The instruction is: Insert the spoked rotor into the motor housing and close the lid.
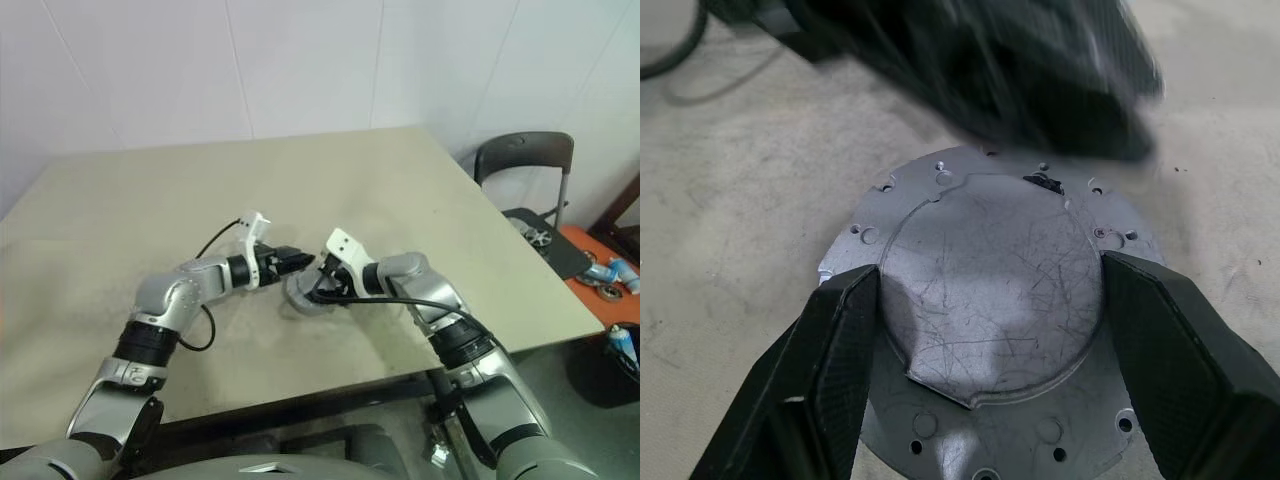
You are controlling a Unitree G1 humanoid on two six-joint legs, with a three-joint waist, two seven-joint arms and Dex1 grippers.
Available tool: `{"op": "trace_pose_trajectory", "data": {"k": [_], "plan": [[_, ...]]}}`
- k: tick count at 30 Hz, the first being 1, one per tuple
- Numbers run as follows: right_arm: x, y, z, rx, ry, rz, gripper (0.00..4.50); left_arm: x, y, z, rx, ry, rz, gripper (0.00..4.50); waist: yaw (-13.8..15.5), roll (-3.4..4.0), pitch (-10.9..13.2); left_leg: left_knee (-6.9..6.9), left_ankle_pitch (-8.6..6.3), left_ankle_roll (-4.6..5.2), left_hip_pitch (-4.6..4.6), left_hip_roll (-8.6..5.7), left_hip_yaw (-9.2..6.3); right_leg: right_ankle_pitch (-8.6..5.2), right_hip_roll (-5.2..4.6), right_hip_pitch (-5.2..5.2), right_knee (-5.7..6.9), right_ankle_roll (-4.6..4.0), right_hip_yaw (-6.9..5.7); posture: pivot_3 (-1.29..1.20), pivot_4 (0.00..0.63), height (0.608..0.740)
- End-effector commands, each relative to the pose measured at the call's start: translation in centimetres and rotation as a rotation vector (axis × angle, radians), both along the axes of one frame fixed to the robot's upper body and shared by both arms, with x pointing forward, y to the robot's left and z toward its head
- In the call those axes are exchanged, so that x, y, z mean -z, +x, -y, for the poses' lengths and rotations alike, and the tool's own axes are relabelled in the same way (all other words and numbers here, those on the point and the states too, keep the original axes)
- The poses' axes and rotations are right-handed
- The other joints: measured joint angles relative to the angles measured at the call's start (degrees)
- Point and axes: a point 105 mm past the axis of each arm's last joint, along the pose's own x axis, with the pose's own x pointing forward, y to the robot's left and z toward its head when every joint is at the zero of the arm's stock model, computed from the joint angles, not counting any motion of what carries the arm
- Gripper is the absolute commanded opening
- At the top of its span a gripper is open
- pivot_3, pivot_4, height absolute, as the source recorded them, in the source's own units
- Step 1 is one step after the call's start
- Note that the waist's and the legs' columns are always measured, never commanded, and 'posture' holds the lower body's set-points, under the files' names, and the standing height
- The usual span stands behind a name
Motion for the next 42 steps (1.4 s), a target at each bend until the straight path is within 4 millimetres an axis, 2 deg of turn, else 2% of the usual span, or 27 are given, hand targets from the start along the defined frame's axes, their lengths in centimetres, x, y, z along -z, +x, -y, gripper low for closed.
{"op": "trace_pose_trajectory", "data": {"k": [1,9,13,17,25,30,34,42], "plan": [[6.5,-2.5,4.2,0.14,-0.185,-0.245,3.05,-1.6,-0.1,0.7,0.066,-0.026,0.051,2.88,0.2,-0.01,0.0,0.0,0.0,0.0,-0.02,0.0,-0.02,-0.02,-0.01,-0.01,0.0,0.02,0.0,0.0,0.0,0.74],[6.8,-3.0,4.2,0.151,-0.178,-0.251,3.05,-1.5,-1.2,-0.4,0.089,-0.016,0.068,2.88,1.1,0.01,0.0,0.0,-0.03,0.02,0.04,0.0,-0.03,-0.15,-0.1,-0.13,-0.07,0.19,-0.01,0.0,0.0,0.74],[6.8,-2.7,4.1,0.157,-0.178,-0.247,3.05,-3.1,-1.4,-0.4,0.096,-0.085,0.087,1.99,1.2,-0.01,0.0,0.0,-0.03,0.02,0.03,0.01,-0.05,-0.15,-0.14,-0.13,-0.07,0.2,-0.01,0.0,0.0,0.74],[6.8,-2.5,4.1,0.159,-0.178,-0.242,3.05,-2.8,-1.2,0.0,0.086,-0.07,0.072,0.64,1.2,0.0,0.0,-0.01,-0.03,0.02,0.04,0.01,-0.05,-0.16,-0.15,-0.13,-0.07,0.21,-0.01,0.0,0.0,0.74],[7.0,-2.8,4.3,0.163,-0.18,-0.25,3.05,-2.4,-2.1,0.8,0.139,-0.082,0.03,0.64,1.2,0.0,0.0,0.0,-0.03,0.02,0.03,0.01,-0.05,-0.16,-0.13,-0.13,-0.07,0.22,-0.01,0.0,0.0,0.74],[7.0,-2.8,4.4,0.167,-0.177,-0.253,3.05,-1.6,-3.7,1.5,0.244,-0.041,0.008,0.64,1.2,0.0,0.0,-0.01,-0.03,0.02,0.03,0.01,-0.05,-0.18,-0.14,-0.13,-0.09,0.23,-0.01,0.0,0.0,0.74],[6.9,-2.6,4.3,0.172,-0.177,-0.249,3.05,-0.5,-3.5,1.4,0.237,-0.008,-0.006,0.64,1.2,0.0,0.0,-0.01,-0.04,0.02,0.03,0.01,-0.07,-0.18,-0.15,-0.13,-0.1,0.23,-0.01,0.0,0.0,0.74],[6.5,-4.4,3.2,0.069,-0.147,-0.302,3.05,0.5,-3.5,0.7,0.227,0.033,-0.005,0.64,1.4,0.02,0.0,-0.08,-0.1,0.11,0.0,-0.01,-0.08,-0.29,-0.22,-0.15,-0.17,0.37,-0.03,0.0,0.0,0.74]]}}
